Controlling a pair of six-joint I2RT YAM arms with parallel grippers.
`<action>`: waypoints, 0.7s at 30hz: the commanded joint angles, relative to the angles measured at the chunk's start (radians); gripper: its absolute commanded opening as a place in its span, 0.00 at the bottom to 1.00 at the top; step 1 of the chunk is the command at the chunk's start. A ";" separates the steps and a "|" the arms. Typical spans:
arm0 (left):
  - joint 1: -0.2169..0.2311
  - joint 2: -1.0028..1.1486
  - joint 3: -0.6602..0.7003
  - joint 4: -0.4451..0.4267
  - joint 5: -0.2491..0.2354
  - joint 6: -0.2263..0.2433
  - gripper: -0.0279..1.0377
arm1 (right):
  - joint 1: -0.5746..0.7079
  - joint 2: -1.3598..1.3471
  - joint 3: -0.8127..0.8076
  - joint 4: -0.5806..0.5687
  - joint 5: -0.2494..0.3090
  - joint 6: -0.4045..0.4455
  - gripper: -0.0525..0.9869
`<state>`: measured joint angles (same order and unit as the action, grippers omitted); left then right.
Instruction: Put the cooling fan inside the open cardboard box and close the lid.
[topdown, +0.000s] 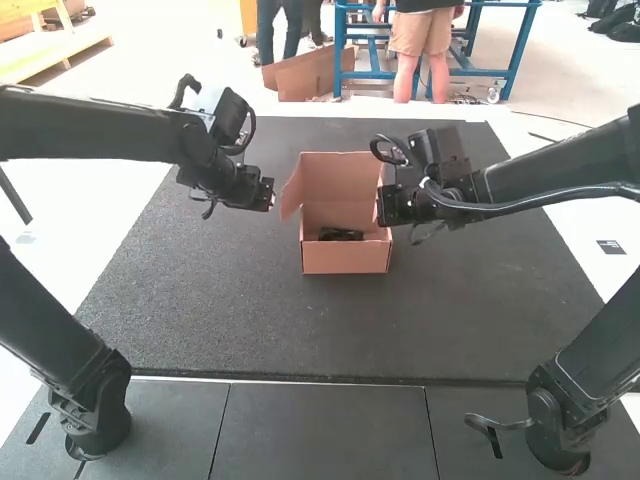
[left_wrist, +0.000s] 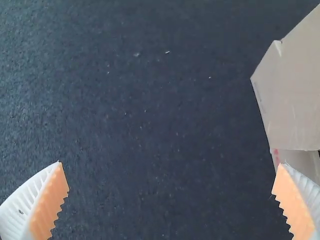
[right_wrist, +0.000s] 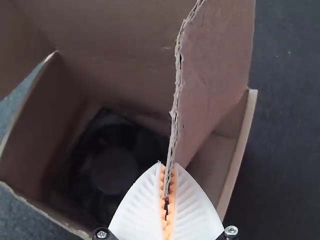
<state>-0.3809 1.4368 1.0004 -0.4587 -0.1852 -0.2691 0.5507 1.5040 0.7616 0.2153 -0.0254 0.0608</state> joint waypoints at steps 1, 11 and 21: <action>-0.010 0.011 0.049 0.014 -0.013 0.011 0.93 | -0.017 -0.022 0.051 0.027 -0.008 0.014 0.04; -0.036 0.037 0.053 0.048 -0.031 0.011 0.93 | -0.037 -0.022 0.051 0.045 -0.008 0.017 0.04; 0.008 0.042 0.050 0.064 -0.201 0.048 0.94 | -0.037 -0.022 0.038 0.044 -0.011 0.017 0.04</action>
<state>-0.3992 1.4765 1.0187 -0.4084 -0.3115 -0.2432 0.5194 1.5040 0.7910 0.2493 -0.0257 0.0681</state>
